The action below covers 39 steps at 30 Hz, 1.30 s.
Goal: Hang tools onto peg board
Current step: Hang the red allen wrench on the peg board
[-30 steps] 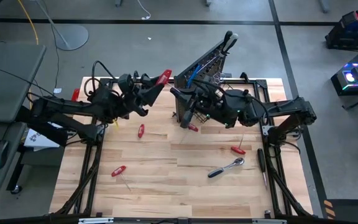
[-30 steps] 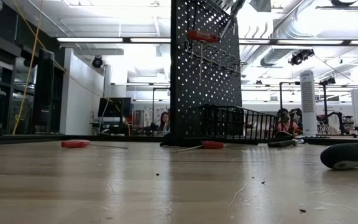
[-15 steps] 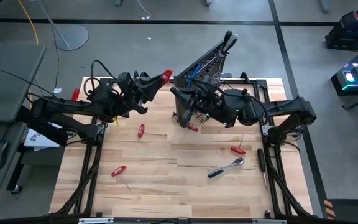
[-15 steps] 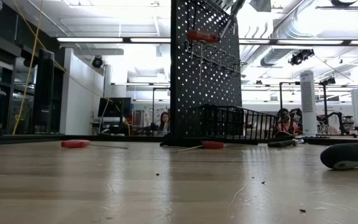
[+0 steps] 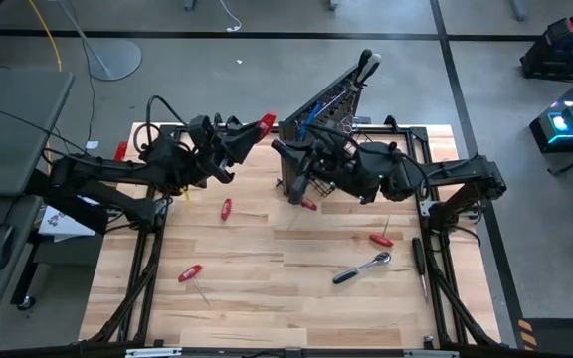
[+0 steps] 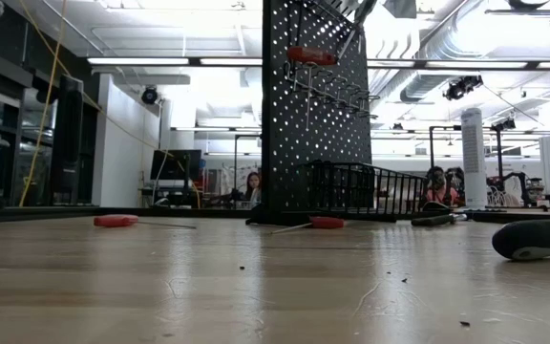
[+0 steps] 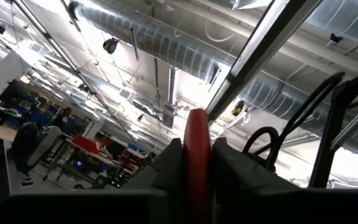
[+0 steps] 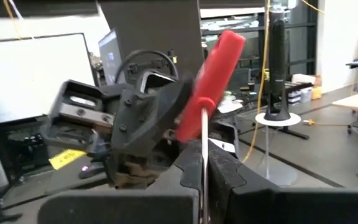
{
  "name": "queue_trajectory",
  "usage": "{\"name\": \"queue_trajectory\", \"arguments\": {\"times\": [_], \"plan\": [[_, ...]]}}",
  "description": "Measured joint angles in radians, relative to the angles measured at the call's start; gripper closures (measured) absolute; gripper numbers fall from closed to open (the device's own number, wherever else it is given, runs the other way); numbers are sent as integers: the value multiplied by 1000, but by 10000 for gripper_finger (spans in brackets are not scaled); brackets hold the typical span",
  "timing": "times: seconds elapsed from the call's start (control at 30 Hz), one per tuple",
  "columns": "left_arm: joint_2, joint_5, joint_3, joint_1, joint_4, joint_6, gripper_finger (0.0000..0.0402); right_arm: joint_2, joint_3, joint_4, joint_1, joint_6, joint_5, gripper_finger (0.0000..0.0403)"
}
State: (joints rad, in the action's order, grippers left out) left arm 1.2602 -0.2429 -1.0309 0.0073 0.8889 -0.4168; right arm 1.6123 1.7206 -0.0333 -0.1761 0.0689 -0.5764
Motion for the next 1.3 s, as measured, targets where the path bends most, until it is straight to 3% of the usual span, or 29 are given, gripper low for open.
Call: {"name": "queue_trajectory", "arguments": {"times": [0.2, 0.4, 0.97, 1.3], "plan": [[1, -1, 0, -4, -4, 0, 203, 0, 0, -19, 3, -3, 12, 403], [1, 15, 0, -4, 0, -39, 173, 1, 0, -18, 12, 2, 19, 403], [5, 5, 0, 2, 22, 15, 183, 11, 0, -18, 26, 21, 51, 403], [5, 29, 0, 2, 21, 43, 310, 11, 0, -19, 26, 19, 31, 403]]}}
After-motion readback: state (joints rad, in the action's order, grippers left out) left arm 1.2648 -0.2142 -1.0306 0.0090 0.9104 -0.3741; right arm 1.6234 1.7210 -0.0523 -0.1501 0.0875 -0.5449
